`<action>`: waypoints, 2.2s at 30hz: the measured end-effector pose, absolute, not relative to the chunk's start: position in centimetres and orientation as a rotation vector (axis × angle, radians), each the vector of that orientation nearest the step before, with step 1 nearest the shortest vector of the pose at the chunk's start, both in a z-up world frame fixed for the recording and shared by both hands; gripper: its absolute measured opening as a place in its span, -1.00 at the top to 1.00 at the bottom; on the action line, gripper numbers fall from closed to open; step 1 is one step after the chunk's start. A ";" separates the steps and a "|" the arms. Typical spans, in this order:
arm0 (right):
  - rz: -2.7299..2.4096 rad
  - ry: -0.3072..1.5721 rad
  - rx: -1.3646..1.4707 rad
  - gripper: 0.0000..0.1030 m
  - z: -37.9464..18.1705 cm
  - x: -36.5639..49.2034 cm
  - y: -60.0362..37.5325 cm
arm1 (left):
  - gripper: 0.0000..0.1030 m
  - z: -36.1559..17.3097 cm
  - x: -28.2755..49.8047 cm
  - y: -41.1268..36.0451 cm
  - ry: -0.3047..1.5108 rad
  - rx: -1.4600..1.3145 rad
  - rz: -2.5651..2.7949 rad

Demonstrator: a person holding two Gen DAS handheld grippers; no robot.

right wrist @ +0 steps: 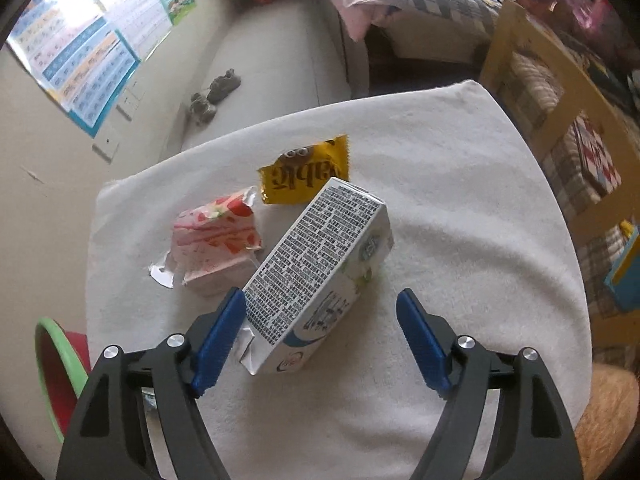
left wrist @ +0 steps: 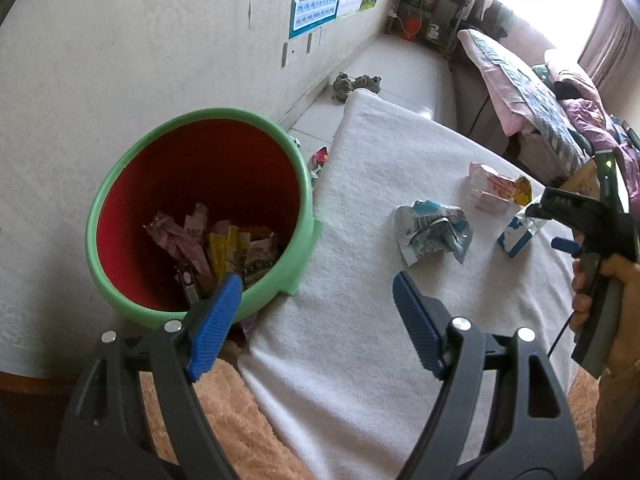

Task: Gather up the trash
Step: 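Move both open grippers back over the trash on the table, then grasp the white milk carton with the right gripper while the left grasps the blue-white wrapper, then lift the milk carton and blue-white wrapper toward the bin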

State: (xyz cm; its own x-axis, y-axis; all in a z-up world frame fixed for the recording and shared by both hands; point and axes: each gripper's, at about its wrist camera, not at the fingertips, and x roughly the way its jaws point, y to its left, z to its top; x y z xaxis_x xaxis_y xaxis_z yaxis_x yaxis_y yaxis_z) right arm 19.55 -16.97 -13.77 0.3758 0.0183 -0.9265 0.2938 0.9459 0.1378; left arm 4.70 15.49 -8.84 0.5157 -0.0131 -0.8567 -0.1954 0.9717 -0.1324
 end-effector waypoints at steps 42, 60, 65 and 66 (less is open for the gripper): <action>0.184 1.279 0.423 0.19 -13.8 7.5 -19.8 | -0.19 -17.1 16.7 3.8 1.276 -0.062 -0.104; 0.192 1.285 0.475 0.15 -13.8 7.2 -20.5 | 0.34 -12.5 10.6 4.9 1.188 -0.159 -0.140; 0.194 1.291 0.482 0.14 -13.9 7.2 -20.4 | 0.34 -11.0 8.9 4.8 1.149 -0.190 -0.146; 0.194 1.291 0.479 0.13 -13.9 7.2 -20.3 | 0.34 -10.7 8.7 4.7 1.144 -0.190 -0.151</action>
State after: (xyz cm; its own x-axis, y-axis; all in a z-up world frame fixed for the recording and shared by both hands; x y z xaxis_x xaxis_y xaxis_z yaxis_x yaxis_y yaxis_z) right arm 7.22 -20.32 -13.88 0.2771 0.3995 -0.8738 0.1251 0.8867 0.4451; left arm 8.73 4.65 -10.74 0.4067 -0.2156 -0.8877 0.0222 0.9738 -0.2264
